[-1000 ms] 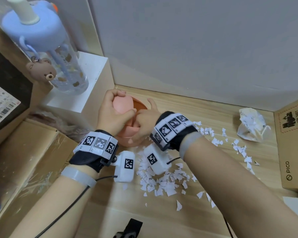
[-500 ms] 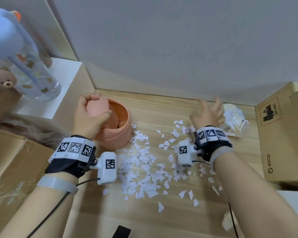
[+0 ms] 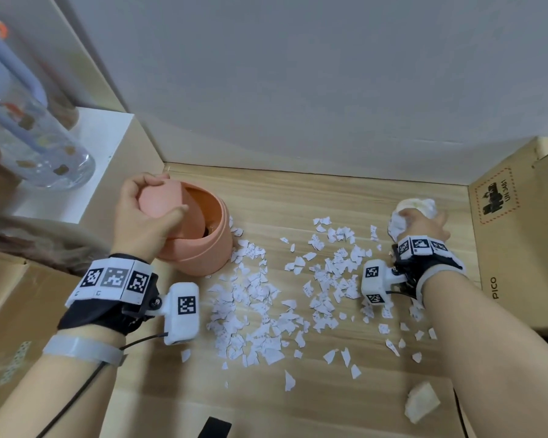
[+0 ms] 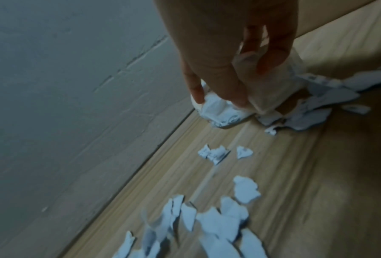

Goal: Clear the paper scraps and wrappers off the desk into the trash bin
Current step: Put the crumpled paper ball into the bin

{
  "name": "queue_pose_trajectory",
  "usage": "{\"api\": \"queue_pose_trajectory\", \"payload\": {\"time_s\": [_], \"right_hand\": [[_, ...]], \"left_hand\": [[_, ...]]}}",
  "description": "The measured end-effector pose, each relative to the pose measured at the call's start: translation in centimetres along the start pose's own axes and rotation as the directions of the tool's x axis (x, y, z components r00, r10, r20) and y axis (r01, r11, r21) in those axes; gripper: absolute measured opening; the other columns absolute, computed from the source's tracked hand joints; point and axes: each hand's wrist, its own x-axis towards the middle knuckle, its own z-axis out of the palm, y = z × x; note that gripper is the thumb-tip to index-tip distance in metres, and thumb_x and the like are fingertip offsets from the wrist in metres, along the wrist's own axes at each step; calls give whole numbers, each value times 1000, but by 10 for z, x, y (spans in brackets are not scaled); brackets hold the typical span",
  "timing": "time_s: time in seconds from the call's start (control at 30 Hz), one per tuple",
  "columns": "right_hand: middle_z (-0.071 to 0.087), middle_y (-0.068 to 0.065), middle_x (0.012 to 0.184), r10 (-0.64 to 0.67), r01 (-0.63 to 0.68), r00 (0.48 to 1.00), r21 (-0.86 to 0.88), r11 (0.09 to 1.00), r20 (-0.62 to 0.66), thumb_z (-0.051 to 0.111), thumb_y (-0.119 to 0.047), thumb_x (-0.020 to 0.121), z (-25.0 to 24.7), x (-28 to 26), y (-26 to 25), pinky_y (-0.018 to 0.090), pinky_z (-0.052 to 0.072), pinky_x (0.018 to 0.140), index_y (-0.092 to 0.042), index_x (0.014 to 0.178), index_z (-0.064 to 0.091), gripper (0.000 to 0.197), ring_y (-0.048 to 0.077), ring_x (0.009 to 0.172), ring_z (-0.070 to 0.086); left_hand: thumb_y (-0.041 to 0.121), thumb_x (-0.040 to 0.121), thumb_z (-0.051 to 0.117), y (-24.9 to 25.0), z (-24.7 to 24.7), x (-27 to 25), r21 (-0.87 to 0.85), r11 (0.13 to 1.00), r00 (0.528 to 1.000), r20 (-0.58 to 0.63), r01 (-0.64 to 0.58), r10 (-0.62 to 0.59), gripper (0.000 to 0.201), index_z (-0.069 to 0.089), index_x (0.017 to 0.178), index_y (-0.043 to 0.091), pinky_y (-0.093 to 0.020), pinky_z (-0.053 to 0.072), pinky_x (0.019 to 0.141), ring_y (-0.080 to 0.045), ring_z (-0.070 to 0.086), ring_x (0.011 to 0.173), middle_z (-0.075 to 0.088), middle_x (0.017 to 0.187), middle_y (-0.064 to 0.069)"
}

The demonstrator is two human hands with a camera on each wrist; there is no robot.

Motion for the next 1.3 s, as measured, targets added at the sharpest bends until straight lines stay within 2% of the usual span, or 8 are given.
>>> {"api": "queue_pose_trajectory", "payload": {"time_s": [0.23,0.4,0.57,0.77,0.87,0.93,1.03,1.3], "right_hand": [[69,15,100,-235,255,964,183,950,-122,51,-8,82,-13,-38,-37,37,53,80,-11,97,67,22,32,85,62],[64,0,85,-506,473,855,564,677,-111,64,-4,77,-19,-107,-108,35,53,63,-23,83,62,20,20,72,58],[53,6,88,-749,317,642,834,452,162,60,3,79,1,-181,-171,28,47,47,-30,78,40,39,16,64,52],[56,0,91,-770,582,637,629,515,40,57,-4,78,52,-216,-189,33,44,69,-26,84,43,26,18,79,52],[59,4,112,-844,693,537,566,447,9,54,-13,82,66,-220,-175,32,42,89,-20,101,50,21,19,97,56],[54,-2,128,-894,832,447,356,426,24,51,-37,84,71,-216,-160,41,15,112,-22,115,49,34,17,122,47],[43,-4,140,-920,924,382,-29,381,88,37,-64,77,70,-211,-144,44,-15,109,-35,128,42,60,16,140,23],[-11,-3,156,-825,900,413,-309,306,387,51,-82,56,77,-216,-184,59,-24,103,-32,121,54,83,20,142,-22]], "left_hand": [[-2,70,70,0,-1,1,3,1000,1000,17,-10,10,48,44,89,33,-33,42,98,-15,51,111,56,119,-2],[-4,72,71,1,-3,1,-13,1000,1000,12,17,-17,49,45,89,34,-31,40,100,-14,49,117,54,129,-3],[18,56,74,2,-3,-3,4,1000,998,52,30,-30,46,46,88,34,-18,39,92,-9,52,113,57,120,4],[37,44,68,0,-8,-3,-23,1000,992,128,-9,12,50,47,89,32,-7,36,92,14,52,102,58,109,14],[34,43,66,-3,-11,-1,-16,1000,989,146,-3,6,49,47,89,35,-14,37,99,6,54,108,58,111,16],[32,43,64,-6,-12,0,-24,1000,988,154,5,-1,48,47,88,36,-22,38,101,-3,54,112,58,115,14],[33,45,65,-6,-12,-1,-43,999,988,157,16,-9,47,47,88,37,-24,39,98,-3,55,111,58,115,16],[36,49,70,-3,-16,0,-20,1000,988,156,-1,4,45,47,87,38,-34,42,102,-8,56,110,59,111,17]]}}
